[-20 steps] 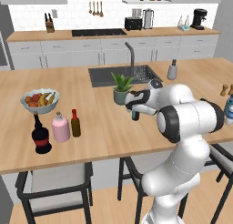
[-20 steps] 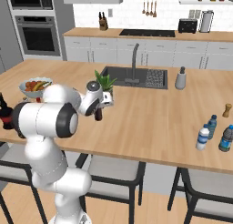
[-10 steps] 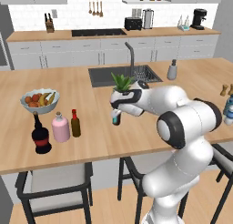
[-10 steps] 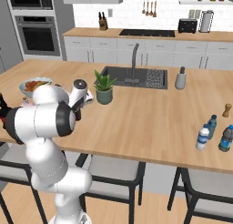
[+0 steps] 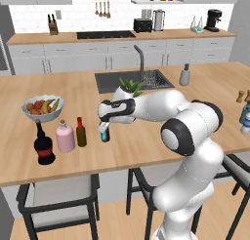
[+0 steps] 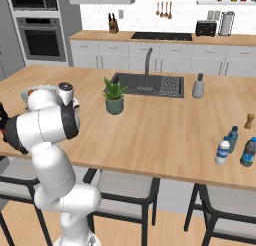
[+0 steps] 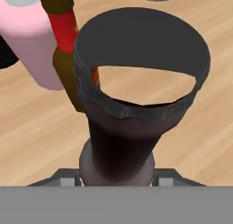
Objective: Move the plastic bottles in the middle to the plastics group, and the glass bottles in the middle to the glass group.
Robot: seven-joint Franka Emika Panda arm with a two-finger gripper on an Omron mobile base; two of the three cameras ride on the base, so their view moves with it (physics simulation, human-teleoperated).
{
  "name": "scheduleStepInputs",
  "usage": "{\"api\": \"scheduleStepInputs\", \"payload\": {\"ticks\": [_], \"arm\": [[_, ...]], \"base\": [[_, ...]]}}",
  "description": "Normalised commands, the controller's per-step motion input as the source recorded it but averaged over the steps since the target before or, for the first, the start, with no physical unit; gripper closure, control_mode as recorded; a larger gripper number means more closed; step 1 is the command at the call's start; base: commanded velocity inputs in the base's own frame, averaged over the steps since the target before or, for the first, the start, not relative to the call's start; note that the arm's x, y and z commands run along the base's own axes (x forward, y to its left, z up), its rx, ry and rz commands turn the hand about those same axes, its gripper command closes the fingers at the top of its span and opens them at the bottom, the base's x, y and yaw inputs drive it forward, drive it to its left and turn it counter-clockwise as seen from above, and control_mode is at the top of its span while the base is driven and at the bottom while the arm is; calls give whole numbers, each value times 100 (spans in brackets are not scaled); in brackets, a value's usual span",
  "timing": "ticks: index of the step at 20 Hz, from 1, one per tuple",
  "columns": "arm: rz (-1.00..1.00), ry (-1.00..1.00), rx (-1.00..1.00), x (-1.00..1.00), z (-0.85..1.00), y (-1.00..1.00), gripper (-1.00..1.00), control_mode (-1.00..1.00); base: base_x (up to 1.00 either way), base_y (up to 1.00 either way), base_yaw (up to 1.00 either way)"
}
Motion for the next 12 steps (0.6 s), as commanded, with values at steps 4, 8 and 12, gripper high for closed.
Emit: {"api": "scheduleStepInputs", "payload": {"ticks": [4, 8, 12], "arm": [[14, -11, 5, -3, 0, 46, 100, -100], [6, -1, 0, 0, -1, 27, 100, -100], [1, 0, 0, 0, -3, 0, 100, -100]], "base": [[0, 0, 0], [0, 0, 0], [0, 0, 0]]}}
